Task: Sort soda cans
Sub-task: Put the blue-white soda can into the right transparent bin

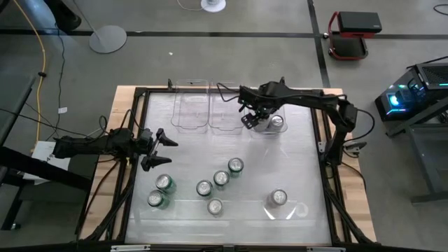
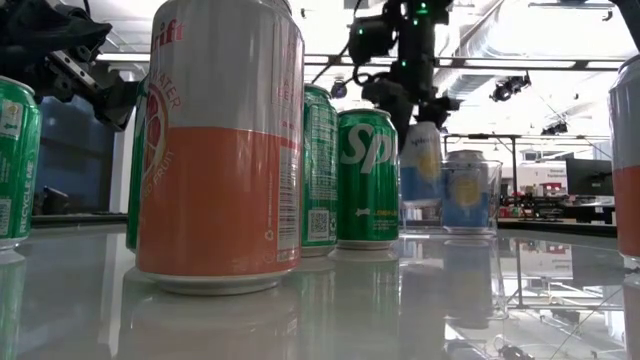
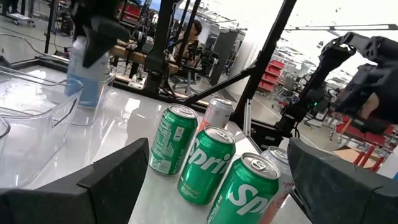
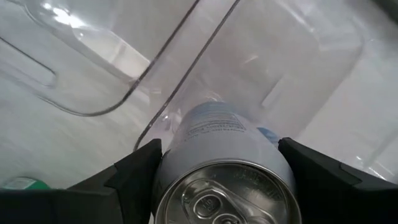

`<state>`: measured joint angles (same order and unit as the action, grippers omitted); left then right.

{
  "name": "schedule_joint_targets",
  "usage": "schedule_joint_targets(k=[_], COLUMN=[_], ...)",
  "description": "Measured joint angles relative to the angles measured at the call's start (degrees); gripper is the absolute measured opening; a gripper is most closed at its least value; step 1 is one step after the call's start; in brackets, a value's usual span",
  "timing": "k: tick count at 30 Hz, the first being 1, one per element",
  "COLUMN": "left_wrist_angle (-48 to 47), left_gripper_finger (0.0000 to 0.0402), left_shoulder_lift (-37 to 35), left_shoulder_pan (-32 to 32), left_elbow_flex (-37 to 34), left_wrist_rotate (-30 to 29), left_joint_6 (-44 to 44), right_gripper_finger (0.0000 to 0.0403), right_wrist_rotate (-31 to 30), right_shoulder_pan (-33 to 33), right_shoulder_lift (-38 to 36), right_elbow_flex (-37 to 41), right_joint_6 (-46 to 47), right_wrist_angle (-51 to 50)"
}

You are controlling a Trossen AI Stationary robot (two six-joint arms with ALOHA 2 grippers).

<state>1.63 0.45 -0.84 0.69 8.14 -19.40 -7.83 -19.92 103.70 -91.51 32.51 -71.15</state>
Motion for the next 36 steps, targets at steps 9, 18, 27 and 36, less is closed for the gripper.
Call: schedule_joint_targets(k=[9, 18, 27, 36], left_wrist_angle=[-0.02, -0.07, -0.07, -0.11], left_gripper_finger=[0.0360, 0.0360, 0.0360, 0.0360], left_shoulder_lift=[0.00, 0.02, 0.02, 0.02], left_shoulder_pan=[0.00, 0.00, 0.02, 0.02], left_elbow_flex=[0.00, 0.00, 0.00, 0.00], left_wrist_rotate=[-0.39, -0.50, -0.52, -1.92], left_joint_6=[0.04, 0.04, 0.04, 0.03], right_gripper_finger=[0.0283, 0.0353, 0.0358, 0.0359], right_wrist_rotate=[1.49, 1.90, 2.07, 5.48], right_shoulder_pan=[-0.04, -0.02, 0.00, -0.96], right_shoulder_lift=[0.00, -0.09, -1.36, -5.22], right_elbow_flex=[5.43, 5.37, 5.37, 5.34], right_joint_6=[-0.97, -1.09, -2.58, -2.86], right_wrist_angle=[3.77, 4.72, 4.69, 3.26])
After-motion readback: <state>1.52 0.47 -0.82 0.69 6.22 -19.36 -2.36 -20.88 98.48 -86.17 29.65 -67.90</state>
